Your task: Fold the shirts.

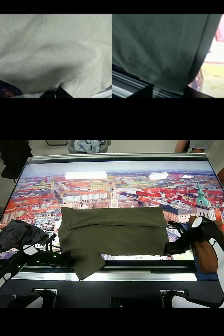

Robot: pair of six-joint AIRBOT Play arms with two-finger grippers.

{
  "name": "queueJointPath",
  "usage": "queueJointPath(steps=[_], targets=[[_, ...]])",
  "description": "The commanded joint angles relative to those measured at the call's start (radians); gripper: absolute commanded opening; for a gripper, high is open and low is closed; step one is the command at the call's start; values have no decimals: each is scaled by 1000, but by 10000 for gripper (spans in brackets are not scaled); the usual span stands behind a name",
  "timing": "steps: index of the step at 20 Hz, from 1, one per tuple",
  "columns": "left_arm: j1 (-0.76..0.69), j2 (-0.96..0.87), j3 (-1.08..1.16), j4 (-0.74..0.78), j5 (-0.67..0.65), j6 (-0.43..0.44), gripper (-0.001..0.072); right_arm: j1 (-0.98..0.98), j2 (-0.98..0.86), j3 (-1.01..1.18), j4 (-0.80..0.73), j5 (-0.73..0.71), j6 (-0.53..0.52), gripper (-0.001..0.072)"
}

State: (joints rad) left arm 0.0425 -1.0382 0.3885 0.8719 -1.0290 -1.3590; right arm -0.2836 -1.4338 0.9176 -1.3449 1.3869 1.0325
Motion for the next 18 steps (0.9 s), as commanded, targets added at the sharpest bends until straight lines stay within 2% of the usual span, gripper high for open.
queueJointPath(steps=[1,2,3,7,10,13,16,18], targets=[[0,1,0,-1,2,2,23,0,-15,-23,51,-100,23,328],[0,1,0,-1,3,6,23,0,-15,-23,43,-110,35,133],[0,1,0,-1,3,18,22,0,-15,-22,35,-112,37,41],[0,23,29,6,-12,29,20,0,18,-16,5,-82,-18,38],[0,145,141,8,-56,24,18,0,104,55,0,-70,-73,38],[9,215,279,90,-55,-84,15,0,157,187,7,-69,-72,37],[44,124,392,130,-40,-85,16,41,92,342,24,-114,-68,37],[44,8,473,130,-25,-43,16,96,-5,447,-29,-152,-44,38]])
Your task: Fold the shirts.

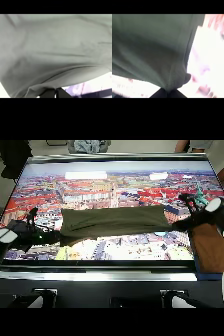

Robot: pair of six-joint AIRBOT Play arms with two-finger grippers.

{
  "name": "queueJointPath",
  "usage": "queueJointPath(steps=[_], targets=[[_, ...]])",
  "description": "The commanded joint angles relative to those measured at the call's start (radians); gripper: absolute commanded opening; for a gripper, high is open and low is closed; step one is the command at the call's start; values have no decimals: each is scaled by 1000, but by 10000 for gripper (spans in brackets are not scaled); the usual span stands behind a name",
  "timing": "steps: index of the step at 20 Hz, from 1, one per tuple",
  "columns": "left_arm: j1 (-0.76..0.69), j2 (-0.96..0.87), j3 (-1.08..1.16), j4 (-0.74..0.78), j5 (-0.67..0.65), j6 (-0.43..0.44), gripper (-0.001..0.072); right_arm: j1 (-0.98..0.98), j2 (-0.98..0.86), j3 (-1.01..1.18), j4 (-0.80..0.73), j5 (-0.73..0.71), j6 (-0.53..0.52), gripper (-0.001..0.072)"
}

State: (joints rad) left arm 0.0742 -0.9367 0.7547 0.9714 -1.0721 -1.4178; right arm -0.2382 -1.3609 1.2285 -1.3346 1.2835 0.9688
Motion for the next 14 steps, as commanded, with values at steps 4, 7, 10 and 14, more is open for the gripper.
queueJointPath(steps=[4,7,10,14], targets=[[12,-389,367,31,2,42,17,82,-301,300,-39,-58,76,39],[11,-583,544,24,-58,42,18,82,-387,332,18,-129,101,40],[11,-723,644,24,-118,42,19,82,-435,332,82,-216,101,40],[11,-791,652,23,-141,11,137,82,-477,332,146,-220,95,65]])
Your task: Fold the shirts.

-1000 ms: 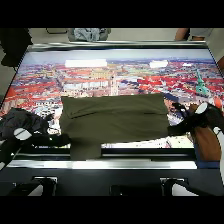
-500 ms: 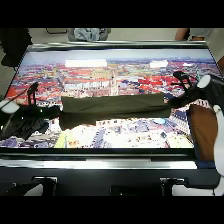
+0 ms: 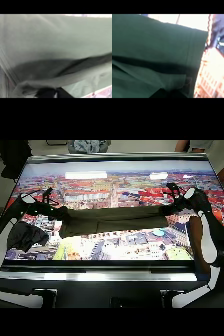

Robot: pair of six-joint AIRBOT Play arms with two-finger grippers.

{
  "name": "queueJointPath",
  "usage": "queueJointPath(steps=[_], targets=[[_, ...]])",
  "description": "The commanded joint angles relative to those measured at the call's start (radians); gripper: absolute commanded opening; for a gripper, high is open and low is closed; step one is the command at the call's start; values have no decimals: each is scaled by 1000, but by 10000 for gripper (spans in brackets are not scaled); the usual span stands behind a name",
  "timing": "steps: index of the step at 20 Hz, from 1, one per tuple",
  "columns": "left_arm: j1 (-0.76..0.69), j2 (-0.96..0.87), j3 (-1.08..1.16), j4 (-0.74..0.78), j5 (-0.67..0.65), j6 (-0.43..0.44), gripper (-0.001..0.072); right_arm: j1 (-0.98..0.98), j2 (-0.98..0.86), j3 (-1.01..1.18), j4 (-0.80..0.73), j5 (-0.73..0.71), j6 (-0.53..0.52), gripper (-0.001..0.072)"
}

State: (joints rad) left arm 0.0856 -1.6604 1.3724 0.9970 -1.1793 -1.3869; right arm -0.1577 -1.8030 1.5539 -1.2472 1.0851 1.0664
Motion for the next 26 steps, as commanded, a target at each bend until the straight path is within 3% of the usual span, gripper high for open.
queueJointPath(steps=[1,2,3,4,9,16,17,18,19,20,22,23,25,26], targets=[[1,-65,36,-2,-38,-19,356,1,-29,8,64,-16,-8,228],[6,-61,43,-2,-57,-19,515,-10,-19,22,64,12,-17,490],[14,-53,58,-2,-85,-18,539,-28,-11,44,65,48,-59,636],[21,-42,71,-2,-108,-18,539,-55,-3,62,66,76,-90,691],[8,100,76,-2,-111,-15,538,-225,-65,69,300,204,-83,709],[-105,283,75,-2,-94,-16,538,-173,-201,68,443,238,-23,705],[-125,296,75,-2,-87,-16,537,-155,-202,68,438,216,-24,647],[-146,303,75,-2,-84,-16,538,-141,-202,69,438,174,-24,472],[-166,303,75,-2,-88,-15,538,-131,-200,69,445,143,-32,209],[-187,302,72,-2,-89,-15,537,-119,-194,69,451,129,-31,41],[-225,300,55,-2,-76,-14,530,-111,-164,69,454,128,-64,41],[-245,294,39,-2,-51,-15,481,-111,-141,69,454,141,-81,40],[-287,275,-10,-2,36,-16,146,-111,-77,69,443,189,-111,40],[-316,260,-39,-3,97,-17,42,-111,-37,69,432,218,-110,40]])
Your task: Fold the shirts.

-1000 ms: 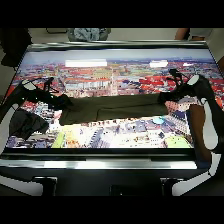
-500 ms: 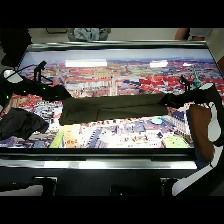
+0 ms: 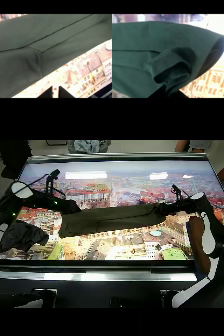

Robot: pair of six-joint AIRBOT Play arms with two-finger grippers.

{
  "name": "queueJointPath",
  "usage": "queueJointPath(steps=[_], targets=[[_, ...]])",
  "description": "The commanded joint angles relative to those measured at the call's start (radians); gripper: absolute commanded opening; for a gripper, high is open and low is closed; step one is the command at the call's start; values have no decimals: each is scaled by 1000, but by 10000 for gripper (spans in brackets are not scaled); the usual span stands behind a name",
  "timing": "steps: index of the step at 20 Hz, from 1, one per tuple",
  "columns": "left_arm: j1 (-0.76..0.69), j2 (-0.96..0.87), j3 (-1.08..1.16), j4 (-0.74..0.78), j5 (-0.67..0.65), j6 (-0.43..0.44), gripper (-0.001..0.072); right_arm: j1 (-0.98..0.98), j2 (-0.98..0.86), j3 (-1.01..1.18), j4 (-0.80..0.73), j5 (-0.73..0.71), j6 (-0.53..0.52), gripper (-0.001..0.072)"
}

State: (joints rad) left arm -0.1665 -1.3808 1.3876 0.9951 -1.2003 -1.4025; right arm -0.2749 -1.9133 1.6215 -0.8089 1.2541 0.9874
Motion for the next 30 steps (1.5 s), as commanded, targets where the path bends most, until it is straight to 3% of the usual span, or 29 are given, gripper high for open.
queueJointPath(steps=[1,8,14,19,23,26,30], targets=[[-95,-39,-81,-12,183,-5,23,6,113,1,-7,80,-31,40],[-250,-275,-93,-439,410,-3,22,6,387,1,-8,209,35,40],[-380,-469,79,-582,413,0,22,6,608,1,-7,270,124,40],[-456,-620,242,-834,448,0,22,6,753,1,-7,352,179,41],[-543,-715,316,-990,444,1,21,6,800,1,-16,341,184,41],[-513,-708,316,-957,438,54,18,6,769,1,-21,323,183,41],[-330,-558,316,-507,308,-64,18,33,699,1,-21,287,162,41]])
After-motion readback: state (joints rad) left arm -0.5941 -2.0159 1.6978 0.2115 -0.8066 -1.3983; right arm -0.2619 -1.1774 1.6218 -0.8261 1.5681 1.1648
